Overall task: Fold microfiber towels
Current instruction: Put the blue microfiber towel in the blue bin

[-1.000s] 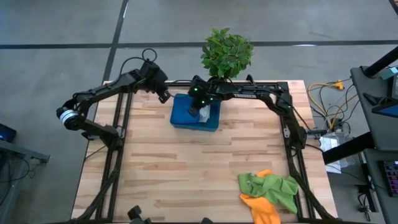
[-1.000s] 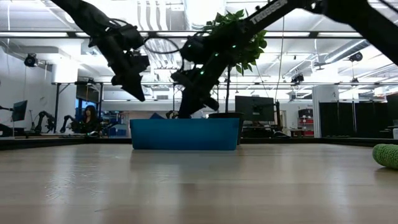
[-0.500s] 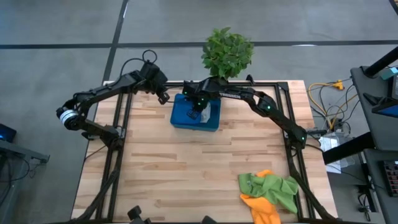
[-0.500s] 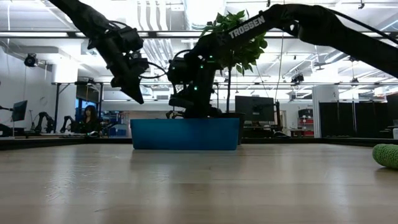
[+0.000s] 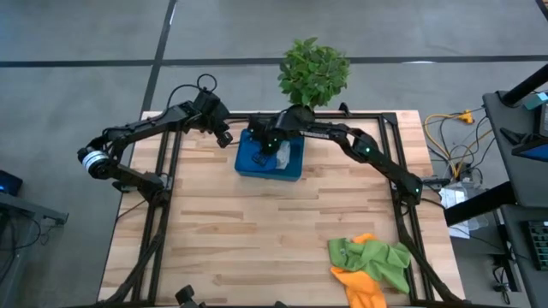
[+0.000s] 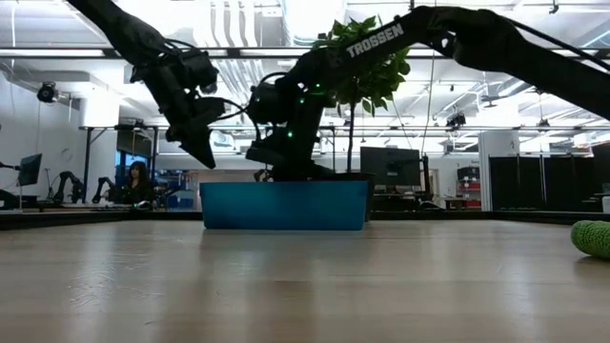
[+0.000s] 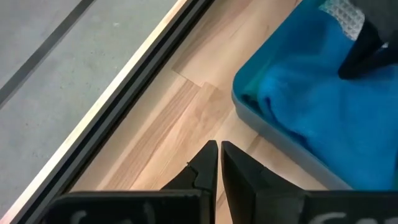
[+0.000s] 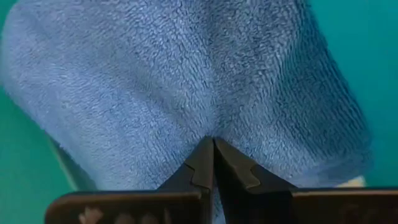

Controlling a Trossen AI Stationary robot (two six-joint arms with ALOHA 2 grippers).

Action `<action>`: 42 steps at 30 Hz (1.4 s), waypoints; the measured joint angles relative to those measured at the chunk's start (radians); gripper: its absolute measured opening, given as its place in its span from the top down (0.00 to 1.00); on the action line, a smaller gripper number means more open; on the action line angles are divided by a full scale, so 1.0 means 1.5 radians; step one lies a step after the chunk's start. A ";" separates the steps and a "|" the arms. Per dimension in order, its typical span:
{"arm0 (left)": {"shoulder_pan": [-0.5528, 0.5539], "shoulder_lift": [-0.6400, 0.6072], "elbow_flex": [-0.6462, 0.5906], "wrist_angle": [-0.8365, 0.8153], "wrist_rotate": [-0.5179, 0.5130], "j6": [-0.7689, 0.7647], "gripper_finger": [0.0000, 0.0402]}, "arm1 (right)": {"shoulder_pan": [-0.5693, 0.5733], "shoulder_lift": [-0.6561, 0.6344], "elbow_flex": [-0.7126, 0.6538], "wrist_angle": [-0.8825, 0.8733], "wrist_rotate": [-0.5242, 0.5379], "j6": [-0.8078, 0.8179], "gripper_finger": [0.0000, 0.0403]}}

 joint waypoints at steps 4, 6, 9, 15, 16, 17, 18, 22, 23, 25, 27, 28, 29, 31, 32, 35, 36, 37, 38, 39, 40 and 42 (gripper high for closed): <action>0.000 0.000 -0.001 0.000 0.000 0.000 0.98 | 0.005 0.002 0.000 -0.035 -0.003 0.014 0.98; 0.000 0.000 -0.002 0.001 0.000 0.000 0.98 | 0.005 -0.002 0.000 -0.037 -0.002 0.017 0.98; 0.000 0.000 -0.003 0.000 0.000 0.000 0.98 | 0.005 -0.013 0.009 -0.033 0.001 0.017 0.98; 0.000 0.000 -0.003 0.000 0.000 0.000 0.98 | 0.015 -0.015 0.028 0.031 -0.003 0.017 0.98; 0.000 0.000 -0.004 -0.001 0.000 0.000 0.98 | 0.018 -0.014 0.027 0.043 -0.003 0.017 0.98; 0.000 0.000 -0.004 -0.001 0.000 0.000 0.98 | 0.020 -0.014 0.024 0.059 -0.003 0.017 0.98; 0.000 0.000 -0.004 -0.001 0.000 0.000 0.98 | 0.021 -0.014 0.020 0.077 -0.005 0.017 0.98; 0.000 0.000 -0.004 -0.002 0.000 0.000 0.98 | 0.020 0.002 0.018 0.086 -0.018 0.029 0.98; 0.000 0.000 -0.004 -0.002 0.000 0.000 0.98 | 0.018 0.006 0.017 0.079 -0.030 0.035 0.98; 0.000 0.000 -0.004 -0.002 -0.001 0.000 0.98 | 0.017 0.016 0.017 0.069 -0.037 0.040 0.98; 0.000 0.000 -0.004 -0.002 -0.001 0.000 0.98 | 0.018 0.016 0.024 0.066 -0.037 0.048 0.98; 0.000 0.000 -0.004 -0.002 -0.001 0.000 0.98 | 0.018 0.014 0.027 0.074 -0.035 0.057 0.98; 0.000 0.000 -0.004 -0.002 -0.001 0.000 0.98 | 0.018 0.011 0.032 0.083 -0.033 0.064 0.98; 0.000 -0.001 -0.004 -0.004 -0.001 0.000 0.98 | 0.016 0.009 0.044 0.101 -0.032 0.073 0.98; 0.000 -0.002 -0.004 -0.003 -0.001 0.000 0.98 | 0.015 0.009 0.048 0.111 -0.029 0.077 0.98; 0.000 -0.006 -0.004 -0.004 0.000 0.000 0.98 | 0.015 0.011 0.049 0.130 0.012 0.094 0.98; 0.000 -0.008 -0.004 -0.005 0.000 -0.001 0.98 | 0.015 0.012 0.048 0.132 0.024 0.102 0.98; 0.000 -0.009 -0.005 -0.006 0.001 0.000 0.98 | 0.014 0.012 0.045 0.134 0.033 0.105 0.98; 0.000 -0.010 -0.005 -0.006 0.002 -0.001 0.98 | 0.014 0.014 0.042 0.142 0.038 0.107 0.98; 0.000 -0.011 -0.005 -0.006 0.002 -0.001 0.98 | 0.013 0.019 0.041 0.153 0.038 0.107 0.98; 0.000 -0.012 -0.005 -0.007 0.002 -0.001 0.98 | 0.012 0.022 0.041 0.157 0.038 0.109 0.98; 0.000 -0.013 -0.005 -0.006 0.004 -0.001 0.98 | 0.011 0.033 0.040 0.150 0.038 0.119 0.98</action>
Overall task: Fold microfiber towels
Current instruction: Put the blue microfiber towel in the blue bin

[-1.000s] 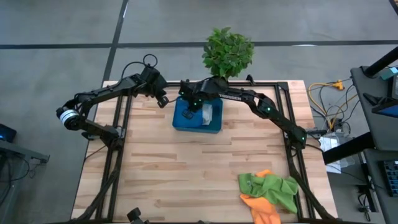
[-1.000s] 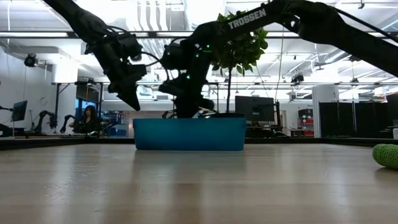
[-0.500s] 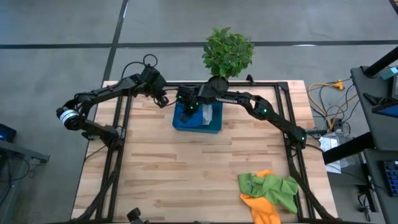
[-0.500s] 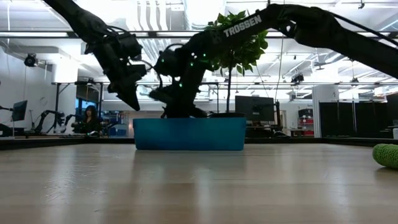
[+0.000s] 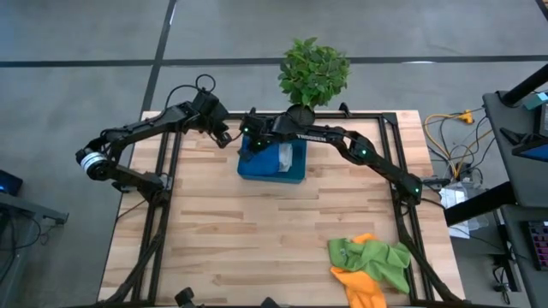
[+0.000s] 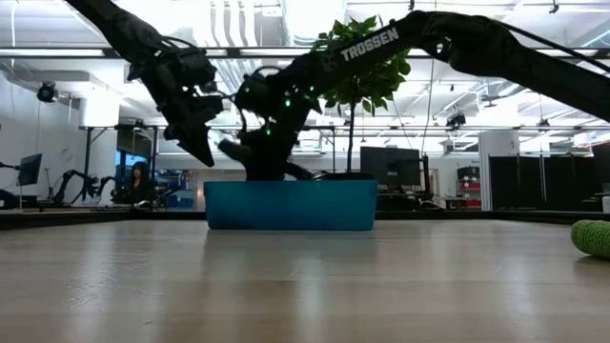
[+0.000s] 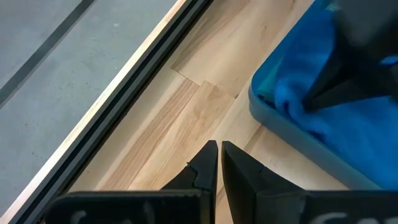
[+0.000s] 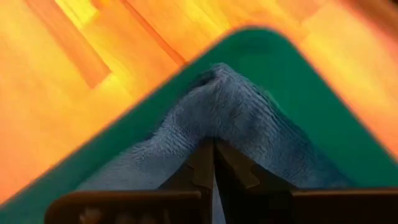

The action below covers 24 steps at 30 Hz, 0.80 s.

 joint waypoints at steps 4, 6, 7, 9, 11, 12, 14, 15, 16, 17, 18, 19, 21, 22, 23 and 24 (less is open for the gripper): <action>0.000 0.000 -0.003 0.002 0.056 0.012 0.98 | 0.000 -0.011 0.006 -0.006 0.002 0.027 0.98; 0.000 0.000 -0.008 0.010 0.091 0.030 0.98 | 0.007 -0.042 0.006 -0.016 0.033 0.028 0.98; 0.000 0.000 -0.011 0.014 0.105 0.038 0.98 | 0.012 -0.064 0.006 -0.029 0.056 0.028 0.98; -0.001 0.005 -0.016 0.028 0.128 0.052 0.99 | 0.026 -0.112 0.007 -0.065 0.113 0.021 0.98; -0.001 0.015 -0.016 0.041 0.154 0.056 1.00 | 0.045 -0.160 0.006 -0.112 0.174 0.015 0.98; -0.001 0.025 -0.012 0.042 0.163 0.058 1.00 | 0.057 -0.184 0.004 -0.138 0.202 0.015 0.98; -0.008 0.053 0.003 0.042 0.174 0.079 1.00 | 0.081 -0.227 -0.001 -0.176 0.258 0.015 0.98; -0.015 0.069 0.013 0.035 0.179 0.093 1.00 | 0.096 -0.245 -0.004 -0.194 0.287 0.019 0.98; -0.022 0.087 0.027 0.025 0.183 0.108 1.00 | 0.111 -0.265 -0.006 -0.210 0.318 0.026 0.98; -0.030 0.106 0.044 0.013 0.186 0.128 1.00 | 0.126 -0.283 -0.007 -0.224 0.346 0.034 0.98; -0.040 0.125 0.062 -0.004 0.184 0.151 1.00 | 0.142 -0.300 -0.007 -0.235 0.376 0.043 0.98; -0.050 0.145 0.083 -0.024 0.174 0.169 1.00 | 0.157 -0.318 -0.008 -0.250 0.400 0.055 0.98; -0.068 0.182 0.124 -0.050 0.133 0.195 1.00 | 0.185 -0.345 -0.011 -0.282 0.445 0.089 0.98; -0.076 0.197 0.142 -0.060 0.119 0.208 1.00 | 0.196 -0.356 -0.014 -0.299 0.462 0.109 0.98; -0.082 0.210 0.159 -0.067 0.110 0.214 1.00 | 0.208 -0.365 -0.016 -0.320 0.480 0.133 0.98; -0.087 0.223 0.178 -0.071 0.095 0.216 1.00 | 0.217 -0.374 -0.021 -0.338 0.494 0.156 0.98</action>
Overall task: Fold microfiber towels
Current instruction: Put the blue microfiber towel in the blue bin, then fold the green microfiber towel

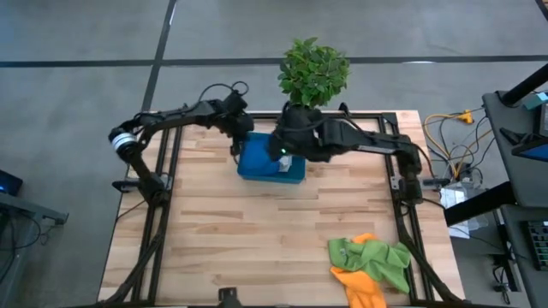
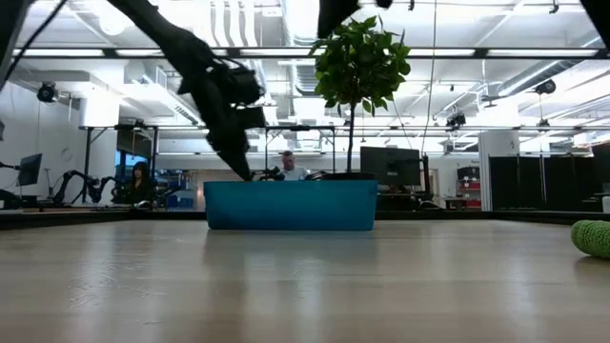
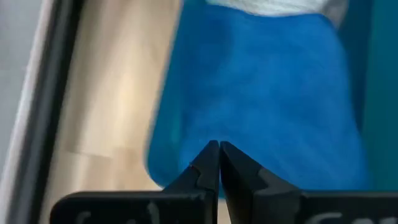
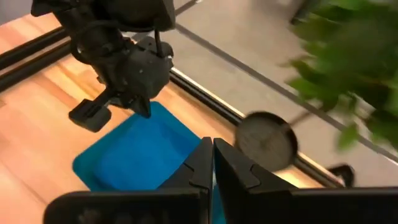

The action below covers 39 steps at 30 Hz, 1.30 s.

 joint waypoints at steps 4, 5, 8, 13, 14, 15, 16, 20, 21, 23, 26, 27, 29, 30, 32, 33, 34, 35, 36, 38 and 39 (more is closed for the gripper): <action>-0.010 0.057 0.054 -0.033 -0.099 0.003 1.00 | 0.035 -0.023 -0.011 -0.076 0.030 0.097 0.98; -0.010 0.075 0.064 -0.047 -0.099 0.007 1.00 | 0.043 -0.027 -0.014 -0.087 0.032 0.118 0.98; -0.013 0.114 0.080 -0.069 -0.098 0.012 1.00 | 0.061 -0.027 -0.019 -0.113 0.032 0.159 0.98; -0.017 0.136 0.085 -0.073 -0.172 0.012 1.00 | 0.084 -0.025 -0.027 -0.116 0.032 0.192 0.98; -0.016 0.129 0.089 -0.074 -0.174 0.012 1.00 | 0.089 -0.025 -0.027 -0.116 0.032 0.196 0.98; -0.016 0.117 0.091 -0.076 -0.175 0.012 1.00 | 0.092 -0.025 -0.027 -0.116 0.032 0.199 0.98; -0.017 0.103 0.092 -0.082 -0.174 0.012 1.00 | 0.096 -0.025 -0.028 -0.116 0.032 0.202 0.98; -0.026 0.052 0.092 -0.115 -0.168 0.014 1.00 | 0.102 -0.025 -0.028 -0.116 0.032 0.211 0.98; -0.030 0.043 0.091 -0.132 -0.168 0.016 1.00 | 0.102 -0.025 -0.028 -0.116 0.032 0.213 0.98; -0.041 0.037 0.091 -0.153 -0.159 0.027 1.00 | 0.102 -0.025 -0.028 -0.116 0.032 0.213 0.98; -0.059 0.049 0.085 -0.165 -0.146 0.034 1.00 | 0.101 -0.025 -0.028 -0.116 0.037 0.213 0.98; -0.064 0.060 0.085 -0.159 -0.145 0.035 1.00 | 0.101 -0.025 -0.028 -0.115 0.040 0.213 0.98; -0.072 0.088 0.085 -0.162 -0.147 0.036 1.00 | 0.103 -0.025 -0.028 -0.114 0.044 0.213 0.98; -0.075 0.100 0.085 -0.164 -0.155 0.038 1.00 | 0.103 -0.025 -0.028 -0.114 0.044 0.213 0.98; -0.078 0.117 0.092 -0.179 -0.188 0.042 1.00 | 0.106 -0.025 -0.028 -0.114 0.045 0.213 0.98; -0.079 0.118 0.096 -0.186 -0.202 0.042 1.00 | 0.108 -0.025 -0.028 -0.114 0.045 0.213 0.98; -0.080 0.117 0.101 -0.196 -0.208 0.042 1.00 | 0.109 -0.025 -0.028 -0.114 0.045 0.213 0.98; -0.081 0.112 0.103 -0.201 -0.209 0.041 1.00 | 0.112 -0.025 -0.028 -0.114 0.045 0.213 0.98; -0.082 0.104 0.105 -0.209 -0.209 0.035 1.00 | 0.115 -0.025 -0.028 -0.114 0.045 0.213 0.98; -0.086 0.086 0.105 -0.225 -0.203 0.031 1.00 | 0.120 -0.025 -0.028 -0.115 0.047 0.213 0.98; -0.090 0.080 0.105 -0.229 -0.198 0.030 1.00 | 0.122 -0.025 -0.028 -0.115 0.047 0.213 0.98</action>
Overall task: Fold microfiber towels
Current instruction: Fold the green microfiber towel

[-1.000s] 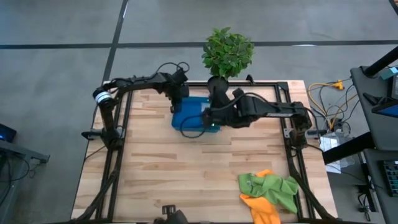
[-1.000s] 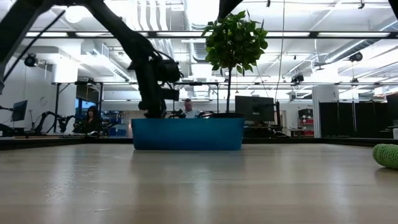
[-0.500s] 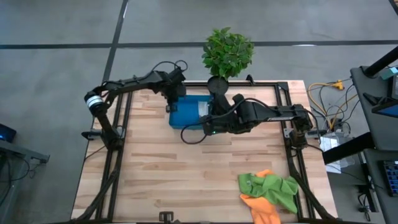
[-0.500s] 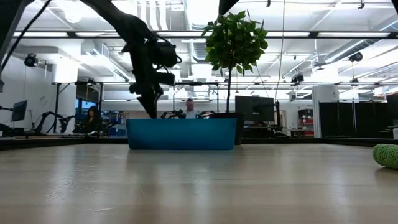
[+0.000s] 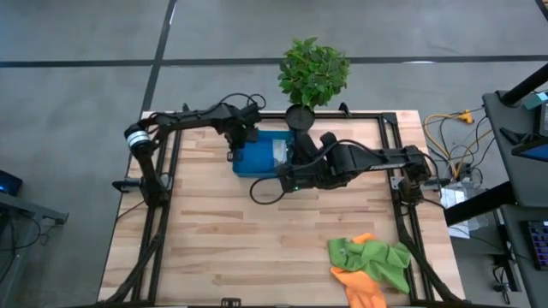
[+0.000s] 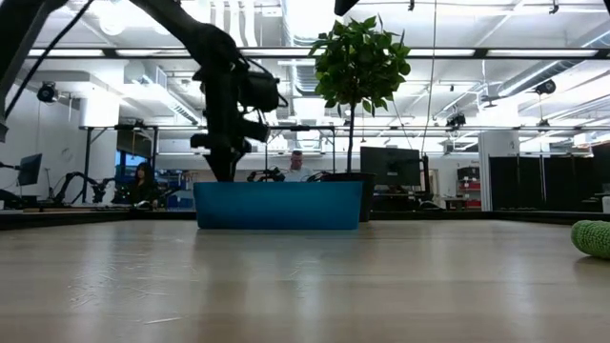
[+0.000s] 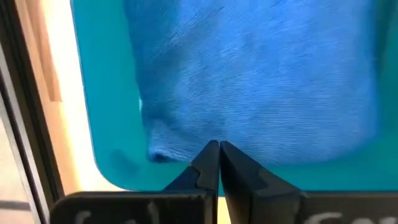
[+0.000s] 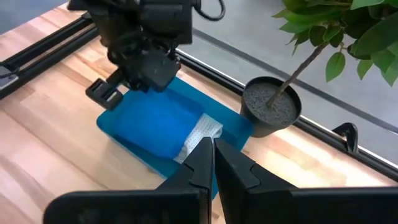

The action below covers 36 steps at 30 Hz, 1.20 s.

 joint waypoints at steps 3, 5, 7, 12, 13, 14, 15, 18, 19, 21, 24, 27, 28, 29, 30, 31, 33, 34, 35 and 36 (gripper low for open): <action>-0.017 -0.003 -0.016 -0.009 0.006 -0.009 1.00 | 0.004 0.000 0.000 0.000 0.000 0.000 0.98; -0.032 0.006 -0.025 -0.006 0.010 -0.011 1.00 | 0.008 0.000 -0.001 -0.001 0.000 0.000 0.98; -0.043 0.017 -0.031 0.003 0.010 -0.012 1.00 | 0.014 0.000 -0.001 -0.004 0.001 0.000 0.98; -0.053 0.006 -0.031 0.006 -0.006 -0.055 1.00 | 0.050 -0.004 -0.002 -0.031 0.025 0.008 0.98; -0.054 -0.007 -0.031 0.006 -0.006 -0.066 1.00 | 0.064 -0.007 -0.002 -0.043 0.045 0.019 0.98; -0.054 -0.027 -0.031 0.007 -0.006 -0.075 1.00 | 0.079 -0.014 -0.002 -0.057 0.066 0.032 0.98; -0.055 -0.047 -0.031 0.007 -0.004 -0.085 1.00 | 0.095 -0.021 -0.002 -0.076 0.082 0.045 0.98; -0.060 -0.113 -0.037 0.024 0.024 -0.104 1.00 | 0.132 -0.051 -0.020 -0.077 0.084 0.045 0.98; -0.062 -0.136 -0.044 0.036 0.043 -0.107 1.00 | 0.143 -0.059 -0.030 -0.071 0.074 0.045 0.98; -0.066 -0.189 -0.064 0.075 0.098 -0.115 1.00 | 0.164 -0.075 -0.061 -0.064 0.052 0.066 0.98; -0.075 -0.260 -0.100 0.143 0.181 -0.177 1.00 | 0.203 -0.103 -0.127 -0.031 0.041 0.097 0.98; -0.092 -0.320 -0.149 0.209 0.224 -0.265 1.00 | 0.241 -0.143 -0.220 0.071 0.041 0.101 0.98; -0.100 -0.339 -0.168 0.232 0.226 -0.293 1.00 | 0.251 -0.157 -0.256 0.124 0.041 0.092 0.98; -0.109 -0.356 -0.187 0.251 0.227 -0.320 1.00 | 0.259 -0.169 -0.294 0.188 0.039 0.075 0.98; -0.120 -0.373 -0.207 0.271 0.228 -0.347 1.00 | 0.266 -0.182 -0.335 0.267 0.030 0.050 0.98; -0.134 -0.389 -0.229 0.295 0.228 -0.375 1.00 | 0.270 -0.195 -0.376 0.352 0.013 0.015 0.98; -0.167 -0.415 -0.274 0.340 0.230 -0.432 1.00 | 0.270 -0.221 -0.457 0.553 -0.053 -0.085 0.98; -0.185 -0.428 -0.298 0.366 0.231 -0.464 1.00 | 0.268 -0.233 -0.496 0.661 -0.105 -0.143 0.98; -0.206 -0.438 -0.320 0.396 0.231 -0.495 1.00 | 0.261 -0.242 -0.535 0.767 -0.162 -0.198 0.98; -0.228 -0.448 -0.342 0.430 0.231 -0.524 1.00 | 0.252 -0.250 -0.572 0.868 -0.221 -0.246 0.98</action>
